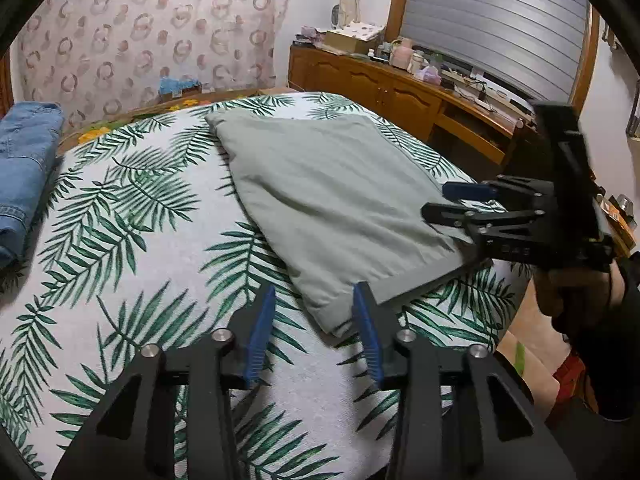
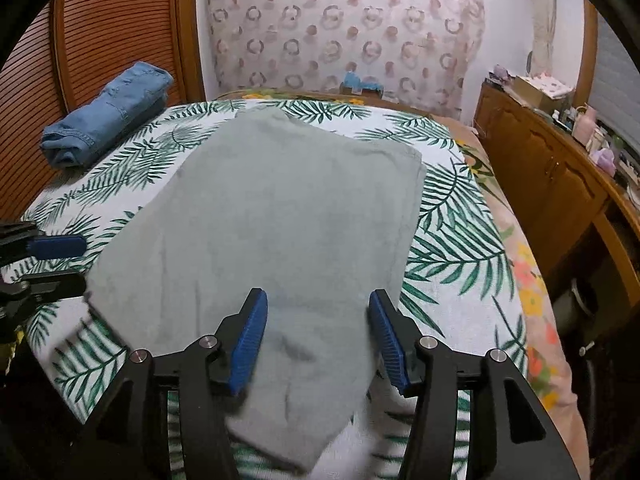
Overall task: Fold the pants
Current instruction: 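Close the left gripper on the hem of the folded shorts, then close the right gripper on the hem while the left gripper holds it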
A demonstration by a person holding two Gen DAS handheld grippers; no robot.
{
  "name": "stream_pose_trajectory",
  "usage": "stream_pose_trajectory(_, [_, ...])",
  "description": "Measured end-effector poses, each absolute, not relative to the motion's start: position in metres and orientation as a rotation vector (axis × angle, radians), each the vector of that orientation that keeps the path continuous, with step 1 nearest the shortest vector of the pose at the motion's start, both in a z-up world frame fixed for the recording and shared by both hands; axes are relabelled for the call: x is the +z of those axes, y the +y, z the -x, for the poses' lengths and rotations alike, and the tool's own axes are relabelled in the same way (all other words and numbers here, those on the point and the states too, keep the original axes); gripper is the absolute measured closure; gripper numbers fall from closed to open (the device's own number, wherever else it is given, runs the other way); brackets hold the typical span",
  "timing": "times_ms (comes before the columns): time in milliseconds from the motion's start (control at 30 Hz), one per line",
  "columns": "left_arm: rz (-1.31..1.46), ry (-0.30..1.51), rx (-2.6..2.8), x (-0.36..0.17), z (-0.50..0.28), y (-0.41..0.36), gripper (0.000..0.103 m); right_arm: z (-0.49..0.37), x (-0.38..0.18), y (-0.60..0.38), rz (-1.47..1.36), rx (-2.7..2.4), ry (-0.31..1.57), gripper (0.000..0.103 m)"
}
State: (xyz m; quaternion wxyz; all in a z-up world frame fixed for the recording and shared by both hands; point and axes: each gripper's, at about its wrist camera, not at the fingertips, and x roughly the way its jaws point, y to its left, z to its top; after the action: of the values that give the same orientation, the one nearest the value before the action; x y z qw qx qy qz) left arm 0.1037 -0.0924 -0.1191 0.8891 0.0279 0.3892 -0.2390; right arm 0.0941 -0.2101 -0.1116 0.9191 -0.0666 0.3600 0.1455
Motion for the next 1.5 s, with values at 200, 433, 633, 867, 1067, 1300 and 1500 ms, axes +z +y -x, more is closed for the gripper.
stream_pose_trajectory(200, [-0.063,0.817,-0.526,-0.121,-0.100,-0.099,0.068,-0.061,-0.100,-0.223,0.116,0.322,0.713,0.048])
stream_pose_trajectory(433, [-0.062,0.849,-0.523,-0.126,-0.103,-0.101,0.068,-0.034,-0.103,-0.236,0.078,0.329,0.715,0.051])
stream_pose_trajectory(633, [-0.065,0.852,-0.525,-0.130,-0.102,-0.103,0.068,-0.030,-0.104,-0.235,0.074,0.331,0.720,0.054])
stream_pose_trajectory(867, [-0.075,0.850,-0.528,-0.128,-0.101,-0.108,0.079,-0.034,-0.107,-0.232,0.057,0.318,0.731,0.060])
stream_pose_trajectory(1067, [-0.059,0.809,-0.515,-0.118,-0.097,-0.101,0.089,-0.032,-0.103,-0.231,0.048,0.321,0.722,0.060])
stream_pose_trajectory(1300, [-0.062,0.834,-0.518,-0.124,-0.102,-0.100,0.089,-0.033,-0.104,-0.229,0.036,0.312,0.714,0.060])
stream_pose_trajectory(1500, [-0.058,0.847,-0.514,-0.129,-0.103,-0.099,0.089,-0.040,-0.115,-0.230,0.024,0.281,0.752,0.060])
